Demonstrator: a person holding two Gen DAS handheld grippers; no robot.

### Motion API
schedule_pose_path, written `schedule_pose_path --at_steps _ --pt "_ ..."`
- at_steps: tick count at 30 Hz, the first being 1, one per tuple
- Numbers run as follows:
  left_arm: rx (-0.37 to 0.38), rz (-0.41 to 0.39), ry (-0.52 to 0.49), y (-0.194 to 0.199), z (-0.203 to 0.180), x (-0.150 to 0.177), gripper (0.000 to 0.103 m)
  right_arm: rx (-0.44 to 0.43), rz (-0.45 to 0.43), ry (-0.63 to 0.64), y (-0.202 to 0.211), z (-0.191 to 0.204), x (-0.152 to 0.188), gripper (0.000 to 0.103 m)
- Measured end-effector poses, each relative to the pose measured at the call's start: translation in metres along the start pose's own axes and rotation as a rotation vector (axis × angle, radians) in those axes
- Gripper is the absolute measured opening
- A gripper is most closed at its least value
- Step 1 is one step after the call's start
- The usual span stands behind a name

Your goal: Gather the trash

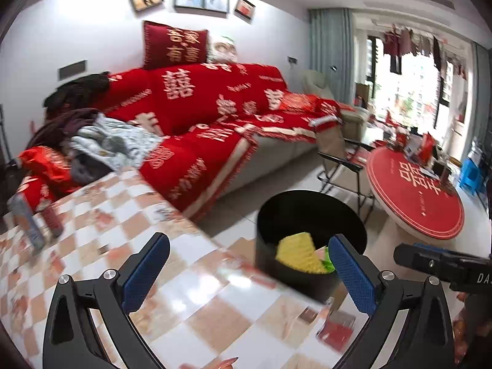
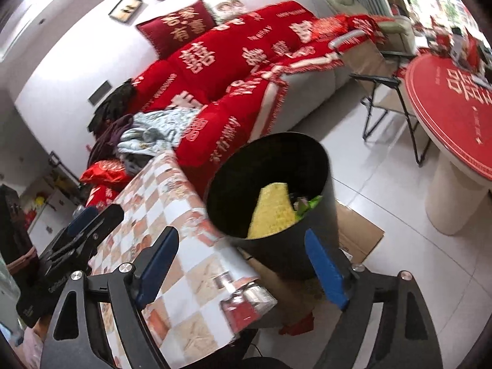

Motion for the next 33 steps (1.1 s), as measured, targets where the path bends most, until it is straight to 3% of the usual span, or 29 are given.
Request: schedule_pose_path --at_steps 2,10,14,19,25,33 --pt "-0.039 -0.020 0.010 0.017 0.012 0.007 0.103 -0.011 -0.019 0.031 0.005 0.014 0.005 0.103" --pt "-0.213 -0.083 0.055 0.085 0.061 0.052 0.103 -0.049 -0.152 0.209 0.029 0.080 0.036 0.103" --pt "-0.246 -0.088 0.094 0.104 0.076 0.075 0.103 -0.034 -0.222 0.319 0.038 0.110 0.060 0.103" --pt "-0.309 -0.151 0.156 0.132 0.095 0.102 0.103 -0.003 -0.276 0.374 0.045 0.128 0.085 0.103" --pt "-0.393 -0.216 0.159 0.154 0.104 0.125 0.103 0.041 -0.324 0.455 0.053 0.137 0.113 0.103" --pt "-0.426 -0.221 0.184 0.167 0.110 0.150 0.103 0.063 -0.336 0.480 0.058 0.145 0.145 0.103"
Point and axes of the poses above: each gripper's, at about its wrist camera, not at the fingertips, and y roughly against the way its jaws point, z to its left, x to its underside, the point moved 9 cm from there along -y, roughly the way its jaws point, and after that the axes turned 1 degree about -z, right-handed, at the moved point
